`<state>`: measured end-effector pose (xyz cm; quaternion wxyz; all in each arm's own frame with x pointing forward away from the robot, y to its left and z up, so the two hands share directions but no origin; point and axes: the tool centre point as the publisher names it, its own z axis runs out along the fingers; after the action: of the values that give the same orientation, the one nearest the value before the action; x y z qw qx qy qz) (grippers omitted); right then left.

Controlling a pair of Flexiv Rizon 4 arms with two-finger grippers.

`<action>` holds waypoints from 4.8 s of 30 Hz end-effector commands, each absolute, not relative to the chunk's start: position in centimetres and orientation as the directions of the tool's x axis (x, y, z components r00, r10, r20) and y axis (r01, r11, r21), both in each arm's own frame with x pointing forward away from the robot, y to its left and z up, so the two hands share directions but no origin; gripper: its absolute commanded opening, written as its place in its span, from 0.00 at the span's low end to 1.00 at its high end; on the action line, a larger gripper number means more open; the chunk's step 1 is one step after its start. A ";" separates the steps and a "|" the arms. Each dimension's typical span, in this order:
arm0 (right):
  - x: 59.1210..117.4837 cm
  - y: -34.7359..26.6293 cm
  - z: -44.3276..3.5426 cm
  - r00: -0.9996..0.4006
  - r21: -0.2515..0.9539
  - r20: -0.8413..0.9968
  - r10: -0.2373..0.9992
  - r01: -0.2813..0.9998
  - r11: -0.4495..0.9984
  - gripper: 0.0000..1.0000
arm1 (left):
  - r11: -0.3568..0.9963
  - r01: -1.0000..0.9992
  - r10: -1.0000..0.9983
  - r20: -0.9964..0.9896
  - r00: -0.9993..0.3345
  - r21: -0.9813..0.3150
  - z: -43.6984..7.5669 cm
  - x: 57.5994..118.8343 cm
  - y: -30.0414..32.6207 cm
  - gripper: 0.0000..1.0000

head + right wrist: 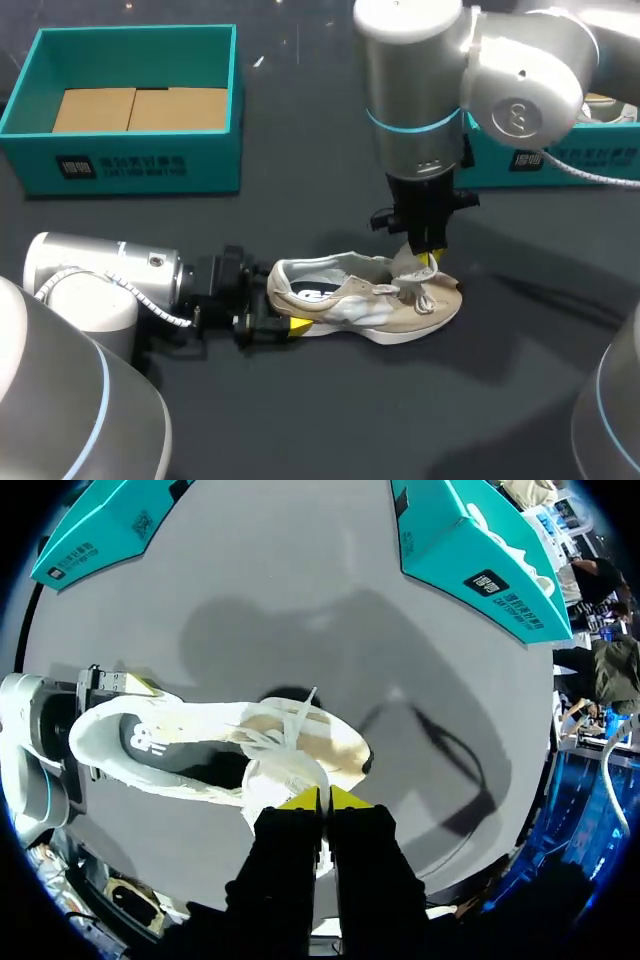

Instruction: Take the shoe out of the shoebox, open the shoe tongue, remove and reinsert the insole, then place the shoe into the shoebox

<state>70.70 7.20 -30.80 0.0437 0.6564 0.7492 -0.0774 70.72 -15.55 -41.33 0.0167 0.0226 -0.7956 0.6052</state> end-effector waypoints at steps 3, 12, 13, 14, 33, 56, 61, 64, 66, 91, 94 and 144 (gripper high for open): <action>71.0 5.4 -32.4 -0.113 -0.070 -0.101 0.988 0.992 0.107 0.00 | 0.267 -0.056 -0.018 0.053 -0.998 -0.962 -41.5 70.6 -15.8 0.00; 71.1 4.4 -32.9 -0.048 -0.055 -0.142 0.989 0.998 0.040 0.18 | 0.267 -0.056 -0.018 0.053 -0.998 -0.962 -41.5 70.6 -15.8 0.00; 71.1 4.2 -33.1 -0.032 -0.056 -0.143 0.989 0.998 0.024 0.25 | 0.267 -0.056 -0.018 0.053 -0.998 -0.962 -41.5 70.6 -15.8 0.00; 71.0 4.0 -33.2 -0.021 -0.048 -0.138 0.990 0.999 0.015 0.30 | 0.267 -0.056 -0.018 0.053 -0.998 -0.962 -41.5 70.6 -15.8 0.00; 70.5 2.6 -28.7 0.077 0.000 -0.219 0.973 0.997 -0.079 0.49 | 0.267 -0.056 -0.018 0.053 -0.998 -0.962 -41.5 70.6 -15.8 0.00; 71.6 12.0 -18.9 -0.545 0.017 -0.126 0.829 0.834 0.551 0.28 | 0.267 -0.056 -0.018 0.053 -0.998 -0.962 -41.5 70.6 -15.8 0.00; 71.6 13.1 -18.5 -0.674 0.007 -0.141 0.726 0.732 0.681 0.07 | 0.267 -0.056 -0.018 0.053 -0.998 -0.962 -41.5 70.6 -15.8 0.00; 71.5 13.6 -18.7 -0.748 0.037 -0.112 0.655 0.655 0.755 0.00 | 0.267 -0.056 -0.018 0.053 -0.998 -0.962 -41.5 70.6 -15.8 0.00; 71.4 14.0 -19.0 -0.820 0.065 -0.070 0.569 0.565 0.822 0.00 | 0.267 -0.056 -0.018 0.053 -0.998 -0.962 -41.5 70.6 -15.8 0.00; 70.4 17.5 -21.8 -0.933 0.059 -0.092 0.347 0.343 0.938 0.00 | 0.267 -0.056 -0.018 0.053 -0.998 -0.962 -41.5 70.6 -15.8 0.00; 69.8 18.1 -22.4 -0.946 0.064 -0.102 0.306 0.301 0.951 0.00 | 0.267 -0.056 -0.018 0.053 -0.998 -0.962 -41.5 70.6 -15.8 0.00; 71.6 21.9 -33.3 -0.997 0.167 -0.076 0.016 0.004 0.986 0.00 | 0.267 -0.056 -0.018 0.053 -0.998 -0.962 -41.5 70.6 -15.8 0.00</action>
<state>70.57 21.12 -31.18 0.0493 0.0064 0.9955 0.0803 70.71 -15.56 -41.35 0.0166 0.0227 -0.7957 0.6051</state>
